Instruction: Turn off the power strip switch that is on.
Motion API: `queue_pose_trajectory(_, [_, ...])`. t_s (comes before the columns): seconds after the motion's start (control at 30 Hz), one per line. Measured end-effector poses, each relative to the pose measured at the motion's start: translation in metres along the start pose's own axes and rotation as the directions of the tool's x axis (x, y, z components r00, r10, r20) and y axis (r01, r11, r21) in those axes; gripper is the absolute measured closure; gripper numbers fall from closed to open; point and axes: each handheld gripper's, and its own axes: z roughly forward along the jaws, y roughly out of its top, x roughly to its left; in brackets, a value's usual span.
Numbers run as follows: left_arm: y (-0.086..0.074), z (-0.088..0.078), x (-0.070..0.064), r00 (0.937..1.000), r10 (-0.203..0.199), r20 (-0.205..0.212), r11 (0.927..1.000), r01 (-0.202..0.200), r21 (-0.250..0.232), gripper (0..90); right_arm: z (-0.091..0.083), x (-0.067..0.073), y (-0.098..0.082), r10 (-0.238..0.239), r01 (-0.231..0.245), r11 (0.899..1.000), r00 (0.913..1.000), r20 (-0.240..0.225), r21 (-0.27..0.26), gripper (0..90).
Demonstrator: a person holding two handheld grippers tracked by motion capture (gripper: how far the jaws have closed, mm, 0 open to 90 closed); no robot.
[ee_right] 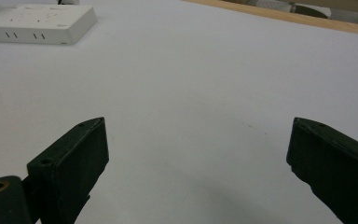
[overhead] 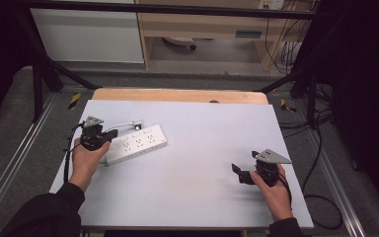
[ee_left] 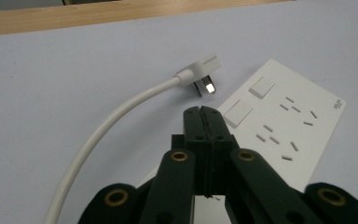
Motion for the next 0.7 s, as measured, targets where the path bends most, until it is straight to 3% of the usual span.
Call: queue_pose_trajectory(0.7, [0.001, 0.015, -0.004, 0.9999, 0.013, 0.009, 0.9988, -0.014, 0.048, 90.0, 0.0, 0.001, 0.0, 0.001, -0.001, 1.0, 1.0, -0.001, 0.009, 4.7])
